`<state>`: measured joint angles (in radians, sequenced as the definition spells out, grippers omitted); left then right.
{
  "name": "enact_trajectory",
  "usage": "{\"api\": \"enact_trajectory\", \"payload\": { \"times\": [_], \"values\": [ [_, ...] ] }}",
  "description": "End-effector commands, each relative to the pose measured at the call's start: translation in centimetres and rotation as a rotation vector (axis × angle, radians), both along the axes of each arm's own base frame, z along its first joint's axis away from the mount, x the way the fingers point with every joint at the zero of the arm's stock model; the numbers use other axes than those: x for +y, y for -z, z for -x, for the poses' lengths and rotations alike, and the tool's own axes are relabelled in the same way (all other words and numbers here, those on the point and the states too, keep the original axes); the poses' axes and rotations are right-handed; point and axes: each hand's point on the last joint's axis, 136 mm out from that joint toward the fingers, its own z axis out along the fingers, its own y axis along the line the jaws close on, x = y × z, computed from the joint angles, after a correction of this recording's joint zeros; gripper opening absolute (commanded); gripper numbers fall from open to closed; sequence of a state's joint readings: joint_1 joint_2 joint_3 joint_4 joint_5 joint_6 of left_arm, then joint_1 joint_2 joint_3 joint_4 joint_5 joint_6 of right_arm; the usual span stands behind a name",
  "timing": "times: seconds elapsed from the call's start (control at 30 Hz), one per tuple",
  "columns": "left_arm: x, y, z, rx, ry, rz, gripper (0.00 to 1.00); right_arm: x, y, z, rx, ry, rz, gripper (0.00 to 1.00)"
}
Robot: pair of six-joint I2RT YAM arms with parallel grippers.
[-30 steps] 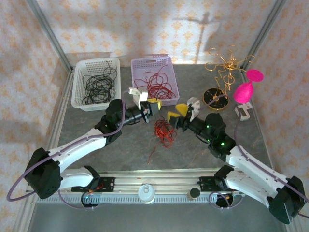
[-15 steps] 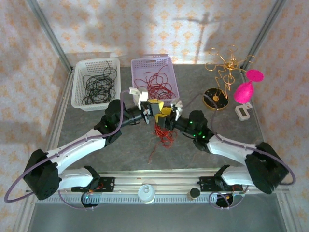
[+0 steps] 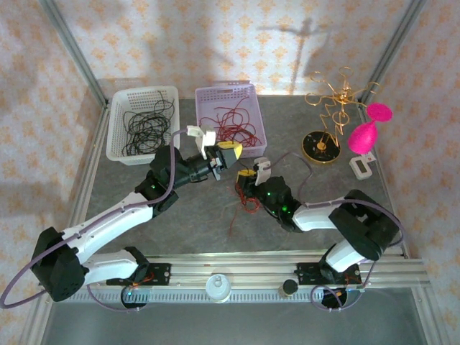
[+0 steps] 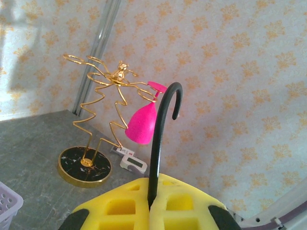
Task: Untangle the cables
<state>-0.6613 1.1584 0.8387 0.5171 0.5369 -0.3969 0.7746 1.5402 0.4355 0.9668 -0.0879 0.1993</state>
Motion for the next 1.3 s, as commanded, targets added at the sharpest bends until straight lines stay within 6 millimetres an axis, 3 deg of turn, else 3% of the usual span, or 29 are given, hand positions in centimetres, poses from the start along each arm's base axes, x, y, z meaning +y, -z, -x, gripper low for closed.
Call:
{"api": "enact_trajectory", "payload": {
  "times": [0.0,0.27,0.47,0.8,1.0,1.27],
  "values": [
    [0.8,-5.8,1.4,-0.074,0.010,0.089,0.00,-0.9,1.4,-0.7,0.026,0.083,-0.002,0.18],
    [2.2,-11.5,2.7,-0.148,-0.026,0.080,0.00,-1.2,5.3,-1.0,0.112,0.131,0.047,0.17],
    [4.4,-14.7,0.7,-0.188,-0.221,-0.027,0.00,-2.2,7.4,-0.3,0.161,0.152,0.073,0.16],
    [7.7,-21.2,-1.0,-0.268,-0.452,-0.055,0.00,-3.1,9.6,0.3,0.201,0.172,0.105,0.15],
    [9.8,-20.9,-4.3,-0.223,-0.594,-0.127,0.00,-2.6,8.1,0.4,0.185,0.149,0.073,0.18],
    [12.7,-18.4,-7.7,-0.171,-0.683,-0.149,0.00,-1.3,1.5,0.7,0.091,0.063,0.033,0.33]
  ]
}}
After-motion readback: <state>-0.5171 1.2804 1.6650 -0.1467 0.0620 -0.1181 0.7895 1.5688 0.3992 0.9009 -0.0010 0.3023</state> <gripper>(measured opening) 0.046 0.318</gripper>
